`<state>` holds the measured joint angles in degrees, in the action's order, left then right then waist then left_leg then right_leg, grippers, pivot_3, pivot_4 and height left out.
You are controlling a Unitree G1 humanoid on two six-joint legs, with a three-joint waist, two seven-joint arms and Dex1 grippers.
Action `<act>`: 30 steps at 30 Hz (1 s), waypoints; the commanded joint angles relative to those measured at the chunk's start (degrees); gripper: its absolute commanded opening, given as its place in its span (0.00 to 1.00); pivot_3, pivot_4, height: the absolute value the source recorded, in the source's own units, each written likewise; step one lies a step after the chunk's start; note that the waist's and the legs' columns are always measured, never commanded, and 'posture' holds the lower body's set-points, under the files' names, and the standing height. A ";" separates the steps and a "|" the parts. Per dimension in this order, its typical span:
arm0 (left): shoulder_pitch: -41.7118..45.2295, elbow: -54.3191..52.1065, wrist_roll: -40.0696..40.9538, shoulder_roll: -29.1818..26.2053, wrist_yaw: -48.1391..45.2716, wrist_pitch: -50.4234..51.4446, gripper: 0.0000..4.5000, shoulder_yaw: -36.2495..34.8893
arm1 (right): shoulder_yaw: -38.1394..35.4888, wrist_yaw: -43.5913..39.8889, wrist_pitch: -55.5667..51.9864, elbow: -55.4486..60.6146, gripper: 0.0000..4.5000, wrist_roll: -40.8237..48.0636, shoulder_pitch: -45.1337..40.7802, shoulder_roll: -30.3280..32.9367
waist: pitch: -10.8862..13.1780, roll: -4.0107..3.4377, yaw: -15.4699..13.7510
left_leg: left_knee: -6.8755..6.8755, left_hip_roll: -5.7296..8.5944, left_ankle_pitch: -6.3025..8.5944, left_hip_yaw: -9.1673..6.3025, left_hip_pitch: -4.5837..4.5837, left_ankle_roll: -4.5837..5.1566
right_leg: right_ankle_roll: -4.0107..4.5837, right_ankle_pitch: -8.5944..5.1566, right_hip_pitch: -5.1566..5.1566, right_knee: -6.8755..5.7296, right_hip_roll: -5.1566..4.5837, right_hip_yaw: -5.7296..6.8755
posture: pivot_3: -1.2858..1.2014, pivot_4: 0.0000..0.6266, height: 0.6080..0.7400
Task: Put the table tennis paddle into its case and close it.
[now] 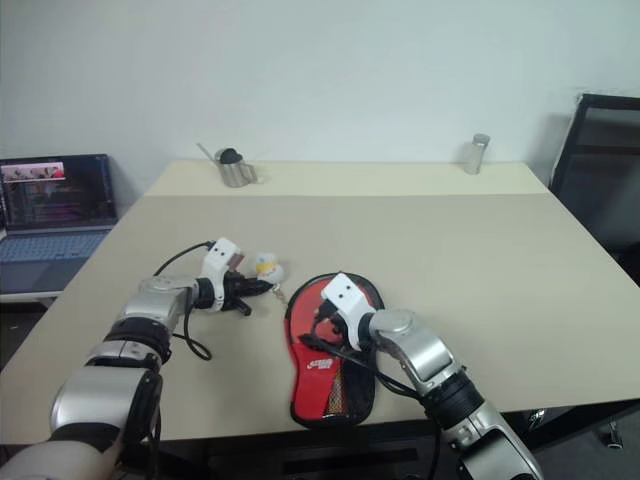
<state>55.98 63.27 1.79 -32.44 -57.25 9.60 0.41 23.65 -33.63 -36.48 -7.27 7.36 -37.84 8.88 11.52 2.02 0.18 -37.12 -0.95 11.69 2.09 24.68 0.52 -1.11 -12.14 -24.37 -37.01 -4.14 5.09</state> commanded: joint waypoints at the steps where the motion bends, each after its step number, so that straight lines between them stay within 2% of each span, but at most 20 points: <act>1: 0.29 -3.43 -0.41 0.03 -1.93 -0.83 0.01 0.79 | 1.06 0.06 0.15 -0.20 1.00 -2.53 1.19 1.12 | 0.00 0.01 -0.07 | -0.01 0.00 0.00 -0.03 0.00 0.00 | -0.01 -0.01 0.01 0.01 0.00 0.02 | 0.52 0.24 1.00; 6: 3.87 -2.27 -1.62 1.19 -1.02 -5.44 0.01 1.66 | 2.13 1.46 0.56 0.36 1.00 -6.02 3.36 2.57 | -0.02 0.02 -0.18 | -0.04 0.00 0.00 -0.11 -0.02 0.00 | -0.11 -0.07 0.07 -0.01 0.00 0.07 | 0.52 0.24 1.00; 16: 13.37 6.14 -7.00 6.51 4.37 -14.00 0.01 4.56 | 1.61 3.42 -2.29 2.09 1.00 -6.22 6.01 1.77 | -0.08 0.10 -0.29 | -0.10 0.07 0.00 -0.17 -0.04 0.01 | -0.12 -0.07 0.18 0.00 -0.05 0.14 | 0.52 0.24 1.00; 30: 19.71 13.82 -17.24 11.85 24.85 -20.57 0.01 7.93 | 2.03 4.70 -4.19 2.08 1.00 -6.16 7.82 0.93 | -0.09 0.13 -0.27 | -0.13 0.07 0.00 -0.20 -0.05 0.01 | -0.13 -0.07 0.20 -0.02 -0.06 0.17 | 0.52 0.24 1.00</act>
<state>72.58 77.86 -14.96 -20.71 -35.24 -9.20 8.56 23.92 -29.43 -37.08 -2.23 3.29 -32.50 8.90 11.42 2.15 -0.08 -37.25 -0.88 11.69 1.90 24.63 0.53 -1.24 -12.21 -24.17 -37.03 -4.20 5.26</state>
